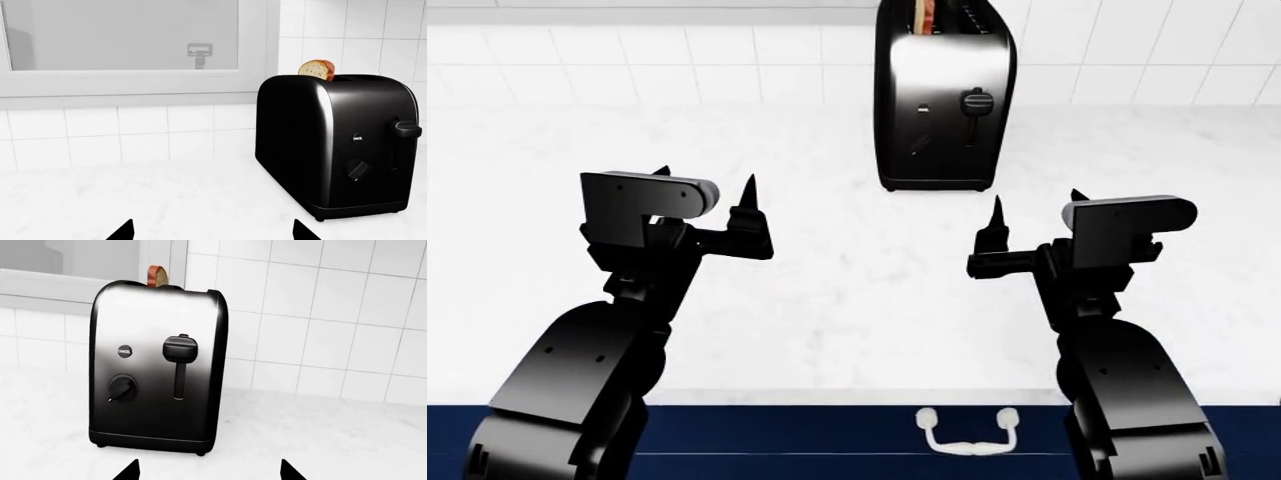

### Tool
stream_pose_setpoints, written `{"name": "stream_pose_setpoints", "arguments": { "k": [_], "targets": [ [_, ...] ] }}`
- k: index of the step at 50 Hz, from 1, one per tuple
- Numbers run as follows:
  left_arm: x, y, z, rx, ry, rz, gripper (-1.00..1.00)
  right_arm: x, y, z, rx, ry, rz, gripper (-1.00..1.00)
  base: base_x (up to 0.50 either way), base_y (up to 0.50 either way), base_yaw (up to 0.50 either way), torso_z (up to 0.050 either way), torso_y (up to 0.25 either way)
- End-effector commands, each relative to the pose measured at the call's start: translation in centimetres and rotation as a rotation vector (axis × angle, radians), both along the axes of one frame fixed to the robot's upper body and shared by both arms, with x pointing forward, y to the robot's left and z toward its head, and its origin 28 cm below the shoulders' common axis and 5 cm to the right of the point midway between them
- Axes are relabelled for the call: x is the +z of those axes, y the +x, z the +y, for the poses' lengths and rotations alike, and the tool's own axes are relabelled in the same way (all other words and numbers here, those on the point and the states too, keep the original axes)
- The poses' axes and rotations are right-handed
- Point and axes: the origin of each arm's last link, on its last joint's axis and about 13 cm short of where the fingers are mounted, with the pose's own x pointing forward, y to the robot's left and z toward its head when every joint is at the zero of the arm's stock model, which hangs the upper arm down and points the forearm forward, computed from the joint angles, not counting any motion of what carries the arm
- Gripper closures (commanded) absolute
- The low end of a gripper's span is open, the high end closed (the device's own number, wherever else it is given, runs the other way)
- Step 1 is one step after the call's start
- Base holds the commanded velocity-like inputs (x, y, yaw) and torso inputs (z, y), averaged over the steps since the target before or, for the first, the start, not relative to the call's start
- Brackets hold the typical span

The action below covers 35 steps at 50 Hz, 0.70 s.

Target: Push down the lever of the toaster to turn it on.

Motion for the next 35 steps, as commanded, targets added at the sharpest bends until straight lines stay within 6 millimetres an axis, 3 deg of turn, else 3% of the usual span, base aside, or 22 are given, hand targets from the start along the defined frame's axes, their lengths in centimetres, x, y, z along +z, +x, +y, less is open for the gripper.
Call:
{"name": "stream_pose_setpoints", "arguments": {
  "k": [1,23,33,35],
  "targets": [
    [0.0,0.1,0.0,0.000,0.000,0.000,-1.00,0.1,0.0,0.0,0.000,-0.001,0.000,-1.00,0.26,0.00,0.00,0.000,0.000],
    [-0.2,0.1,0.2,0.002,0.001,-0.001,-1.00,0.1,0.0,0.2,0.001,-0.001,0.001,-1.00,0.26,0.00,0.00,0.000,0.001],
    [-0.4,0.2,0.3,0.002,-0.002,0.001,-1.00,0.0,0.2,0.2,0.001,-0.008,-0.012,-1.00,0.00,0.00,0.00,0.000,0.000],
    [-0.4,0.2,0.2,0.002,-0.002,0.001,-1.00,0.9,0.2,0.1,-0.001,-0.011,-0.028,-1.00,0.00,0.00,0.00,0.000,0.000]
  ]
}}
